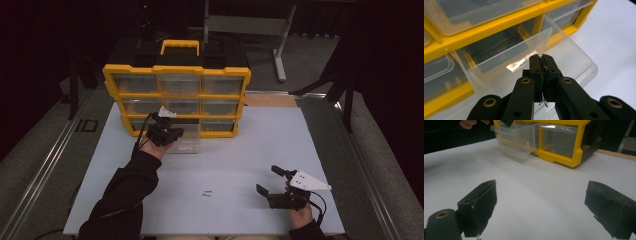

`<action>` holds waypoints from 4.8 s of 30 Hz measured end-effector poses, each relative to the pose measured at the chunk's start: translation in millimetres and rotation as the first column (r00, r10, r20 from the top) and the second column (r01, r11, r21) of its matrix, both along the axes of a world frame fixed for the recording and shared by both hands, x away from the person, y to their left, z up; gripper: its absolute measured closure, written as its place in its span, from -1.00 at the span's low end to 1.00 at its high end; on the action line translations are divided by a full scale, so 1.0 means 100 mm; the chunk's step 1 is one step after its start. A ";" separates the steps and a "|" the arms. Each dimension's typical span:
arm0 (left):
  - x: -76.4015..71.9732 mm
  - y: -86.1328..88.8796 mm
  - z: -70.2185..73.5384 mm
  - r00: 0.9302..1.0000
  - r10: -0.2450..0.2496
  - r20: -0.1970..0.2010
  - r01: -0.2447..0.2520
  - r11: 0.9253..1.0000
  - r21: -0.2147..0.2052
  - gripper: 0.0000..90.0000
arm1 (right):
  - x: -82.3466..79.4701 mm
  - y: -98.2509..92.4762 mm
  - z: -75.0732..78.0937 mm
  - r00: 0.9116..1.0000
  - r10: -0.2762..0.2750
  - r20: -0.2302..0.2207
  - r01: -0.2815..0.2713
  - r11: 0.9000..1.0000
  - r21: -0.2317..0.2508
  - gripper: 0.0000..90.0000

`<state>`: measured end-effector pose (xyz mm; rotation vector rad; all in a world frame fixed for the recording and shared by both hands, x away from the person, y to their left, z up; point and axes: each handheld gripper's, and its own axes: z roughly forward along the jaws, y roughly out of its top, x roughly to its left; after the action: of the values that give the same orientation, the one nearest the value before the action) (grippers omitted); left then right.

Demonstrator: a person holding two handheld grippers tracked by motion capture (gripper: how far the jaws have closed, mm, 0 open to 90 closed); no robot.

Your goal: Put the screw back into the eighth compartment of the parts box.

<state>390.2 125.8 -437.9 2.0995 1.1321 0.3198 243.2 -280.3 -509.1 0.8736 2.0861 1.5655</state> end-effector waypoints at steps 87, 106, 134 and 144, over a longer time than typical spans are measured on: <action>-0.86 -0.35 -0.09 0.930 -0.353 0.107 0.361 0.930 -0.074 -0.99 | -0.01 0.00 0.00 1.000 0.001 -0.001 -0.001 1.000 -0.003 -0.76; -0.93 -0.53 -0.34 0.872 -0.488 0.036 0.490 0.871 -0.041 -0.77 | -0.01 0.00 0.00 1.000 0.001 -0.001 -0.001 1.000 -0.006 -0.76; -0.88 -0.71 -0.71 0.803 -0.588 -0.100 0.595 0.800 0.073 0.62 | -0.01 0.00 0.00 1.000 0.003 -0.007 -0.003 1.000 -0.001 -0.76; -0.85 -0.76 -0.77 0.791 -0.600 -0.119 0.610 0.787 0.093 0.84 | -0.01 -0.01 0.00 1.000 0.005 -0.007 -0.005 1.000 -0.001 -0.76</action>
<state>305.0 49.6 -515.0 2.4772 0.4249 -0.0109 242.5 -280.9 -509.0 0.8754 2.0951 1.5659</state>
